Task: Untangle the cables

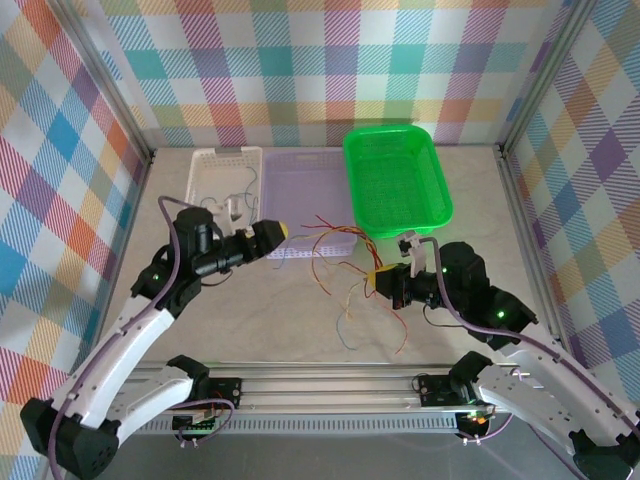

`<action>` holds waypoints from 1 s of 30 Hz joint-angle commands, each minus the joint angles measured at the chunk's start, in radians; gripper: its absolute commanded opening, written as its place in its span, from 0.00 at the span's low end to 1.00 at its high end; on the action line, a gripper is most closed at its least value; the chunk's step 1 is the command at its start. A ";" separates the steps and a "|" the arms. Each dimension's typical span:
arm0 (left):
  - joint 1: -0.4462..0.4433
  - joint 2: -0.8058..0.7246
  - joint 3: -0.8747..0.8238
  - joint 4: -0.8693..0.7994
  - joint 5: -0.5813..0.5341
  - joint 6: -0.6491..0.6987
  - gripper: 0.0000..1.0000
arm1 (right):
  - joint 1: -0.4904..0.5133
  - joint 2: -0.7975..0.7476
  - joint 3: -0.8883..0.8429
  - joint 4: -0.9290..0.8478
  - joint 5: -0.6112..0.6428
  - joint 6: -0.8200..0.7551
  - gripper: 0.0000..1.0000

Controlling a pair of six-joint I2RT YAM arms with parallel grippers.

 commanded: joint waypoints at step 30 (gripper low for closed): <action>-0.024 -0.068 -0.194 0.135 -0.060 0.031 0.50 | -0.001 0.035 0.022 0.131 -0.261 0.078 0.00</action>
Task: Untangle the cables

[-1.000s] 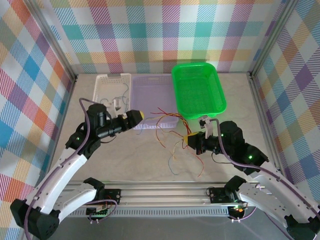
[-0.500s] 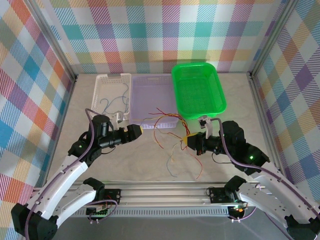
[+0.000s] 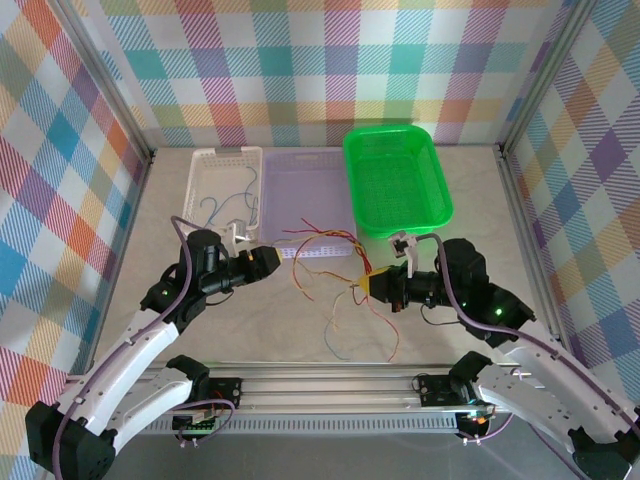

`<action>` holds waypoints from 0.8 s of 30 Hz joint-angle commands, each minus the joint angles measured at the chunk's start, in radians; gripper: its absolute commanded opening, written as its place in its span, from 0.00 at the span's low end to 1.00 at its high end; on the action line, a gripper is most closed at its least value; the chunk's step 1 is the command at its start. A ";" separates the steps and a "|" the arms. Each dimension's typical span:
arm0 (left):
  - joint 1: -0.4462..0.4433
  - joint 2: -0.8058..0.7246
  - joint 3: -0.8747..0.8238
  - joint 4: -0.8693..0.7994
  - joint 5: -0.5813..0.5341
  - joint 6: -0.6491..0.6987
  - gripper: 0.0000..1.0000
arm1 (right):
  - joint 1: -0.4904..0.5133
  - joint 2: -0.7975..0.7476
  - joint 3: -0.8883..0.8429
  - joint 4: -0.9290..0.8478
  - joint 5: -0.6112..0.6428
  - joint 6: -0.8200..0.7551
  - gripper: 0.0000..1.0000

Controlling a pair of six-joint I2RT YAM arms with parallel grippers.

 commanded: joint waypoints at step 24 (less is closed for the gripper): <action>-0.020 -0.082 0.268 -0.213 -0.061 -0.038 0.00 | -0.011 0.232 -0.049 -0.136 0.237 -0.043 0.00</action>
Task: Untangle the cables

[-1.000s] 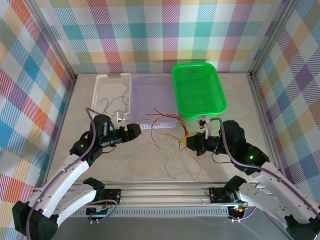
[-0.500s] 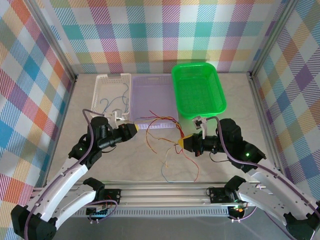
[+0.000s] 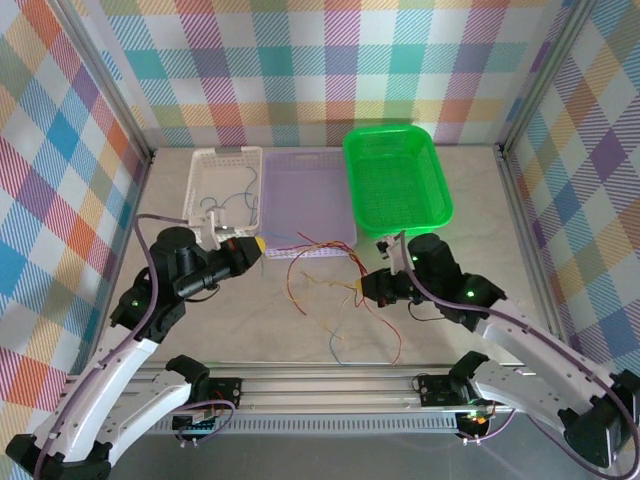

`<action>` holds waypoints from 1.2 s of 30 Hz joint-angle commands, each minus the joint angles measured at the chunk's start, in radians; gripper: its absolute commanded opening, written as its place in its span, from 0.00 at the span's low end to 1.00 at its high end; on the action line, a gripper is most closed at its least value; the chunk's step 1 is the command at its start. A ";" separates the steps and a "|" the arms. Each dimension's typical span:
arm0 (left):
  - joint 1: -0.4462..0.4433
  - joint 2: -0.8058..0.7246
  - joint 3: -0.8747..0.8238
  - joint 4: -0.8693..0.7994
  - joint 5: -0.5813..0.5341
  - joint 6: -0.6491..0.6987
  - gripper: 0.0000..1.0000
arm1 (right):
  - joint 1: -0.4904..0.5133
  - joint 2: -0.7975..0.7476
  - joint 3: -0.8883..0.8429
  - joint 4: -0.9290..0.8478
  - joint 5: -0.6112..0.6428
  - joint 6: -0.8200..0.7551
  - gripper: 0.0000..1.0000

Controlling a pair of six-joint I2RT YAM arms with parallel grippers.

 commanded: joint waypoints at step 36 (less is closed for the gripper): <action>0.046 0.237 0.901 -0.232 -0.471 0.225 0.00 | -0.201 0.343 -0.158 -0.025 0.144 -0.002 0.00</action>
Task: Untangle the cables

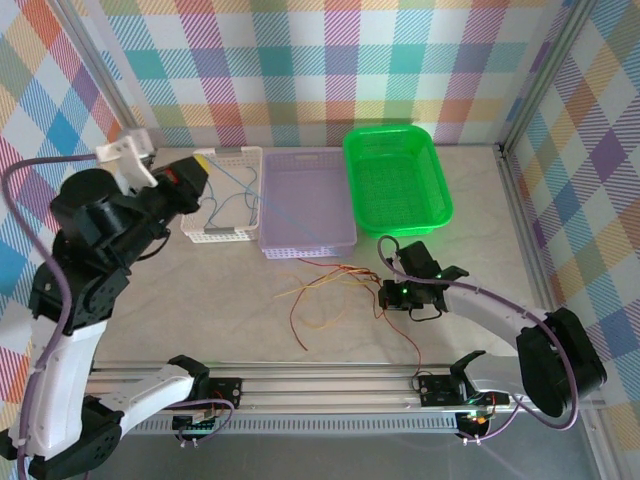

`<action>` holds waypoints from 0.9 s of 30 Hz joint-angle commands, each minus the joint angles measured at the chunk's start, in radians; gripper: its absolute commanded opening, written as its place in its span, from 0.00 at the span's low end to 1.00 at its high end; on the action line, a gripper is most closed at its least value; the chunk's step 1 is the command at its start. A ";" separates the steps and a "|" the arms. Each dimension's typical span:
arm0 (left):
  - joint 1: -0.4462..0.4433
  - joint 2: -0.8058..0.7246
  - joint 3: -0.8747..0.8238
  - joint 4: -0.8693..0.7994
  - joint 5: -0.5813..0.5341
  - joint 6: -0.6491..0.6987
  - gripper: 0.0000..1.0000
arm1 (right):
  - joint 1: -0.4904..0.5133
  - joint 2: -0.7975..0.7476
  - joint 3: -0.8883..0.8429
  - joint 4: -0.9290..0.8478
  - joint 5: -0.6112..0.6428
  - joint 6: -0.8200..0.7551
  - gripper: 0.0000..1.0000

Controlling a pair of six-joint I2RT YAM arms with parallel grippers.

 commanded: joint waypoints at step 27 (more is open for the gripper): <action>-0.012 0.189 0.496 0.123 -0.341 0.283 0.00 | -0.026 0.025 -0.009 -0.026 0.001 -0.004 0.00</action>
